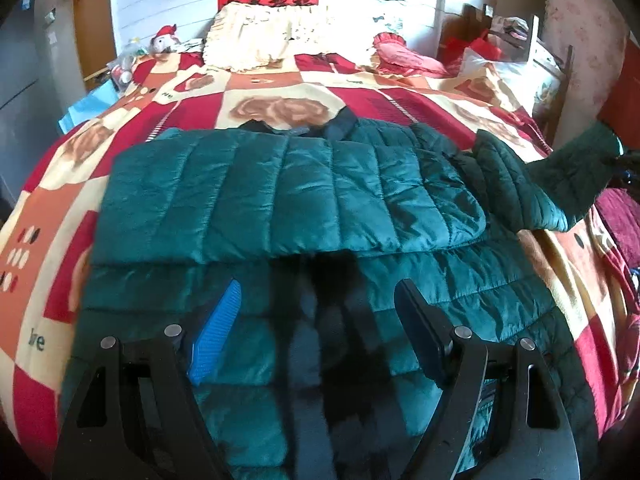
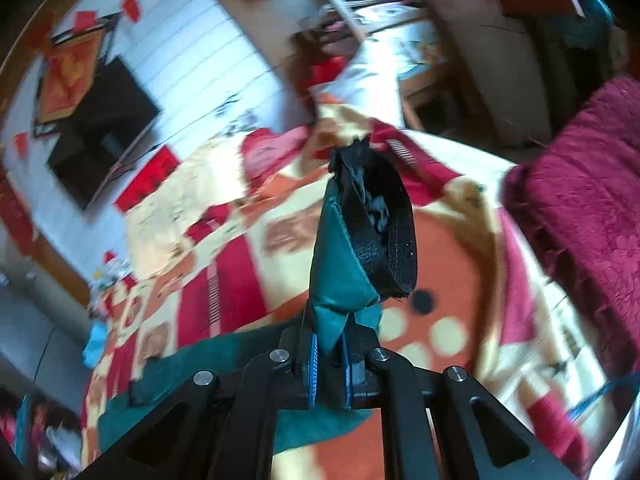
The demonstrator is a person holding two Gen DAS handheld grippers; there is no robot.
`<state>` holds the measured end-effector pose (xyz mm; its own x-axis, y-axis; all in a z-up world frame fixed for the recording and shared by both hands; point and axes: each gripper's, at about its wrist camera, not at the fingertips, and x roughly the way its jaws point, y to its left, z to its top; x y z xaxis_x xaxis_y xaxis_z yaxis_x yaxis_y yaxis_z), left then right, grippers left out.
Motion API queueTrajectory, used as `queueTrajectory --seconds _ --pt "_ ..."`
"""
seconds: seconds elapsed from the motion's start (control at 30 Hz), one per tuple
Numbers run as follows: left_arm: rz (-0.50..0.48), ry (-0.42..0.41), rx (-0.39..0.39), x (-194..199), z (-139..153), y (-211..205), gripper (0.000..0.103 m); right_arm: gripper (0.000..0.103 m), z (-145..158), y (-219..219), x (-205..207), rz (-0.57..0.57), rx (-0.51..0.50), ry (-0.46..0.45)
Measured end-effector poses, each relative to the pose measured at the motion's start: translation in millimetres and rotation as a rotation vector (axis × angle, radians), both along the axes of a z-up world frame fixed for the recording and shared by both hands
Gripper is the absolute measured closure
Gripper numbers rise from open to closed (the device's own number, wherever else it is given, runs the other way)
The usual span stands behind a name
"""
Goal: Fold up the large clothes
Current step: 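Grasp the sleeve cuff with the black band using the right tool, then lift the held sleeve and fold it across the jacket body with the right tool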
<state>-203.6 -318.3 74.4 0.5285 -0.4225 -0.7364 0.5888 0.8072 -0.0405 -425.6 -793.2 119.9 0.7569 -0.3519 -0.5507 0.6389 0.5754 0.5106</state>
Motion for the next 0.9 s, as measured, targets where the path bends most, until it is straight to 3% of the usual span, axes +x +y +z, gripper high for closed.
queueTrajectory --seconds 0.13,0.37,0.6,0.9 --pt "0.029 0.006 0.003 2 3 16 0.023 0.095 12 58 30 0.128 -0.041 0.027" --pt "0.071 0.001 -0.002 6 3 40 0.023 0.095 12 114 64 0.234 -0.078 0.071" --pt "0.095 0.016 -0.016 11 1 53 0.023 0.095 -3 173 96 0.395 -0.082 0.147" --pt "0.113 0.025 -0.04 14 1 65 0.023 0.095 -17 229 139 0.519 -0.06 0.166"
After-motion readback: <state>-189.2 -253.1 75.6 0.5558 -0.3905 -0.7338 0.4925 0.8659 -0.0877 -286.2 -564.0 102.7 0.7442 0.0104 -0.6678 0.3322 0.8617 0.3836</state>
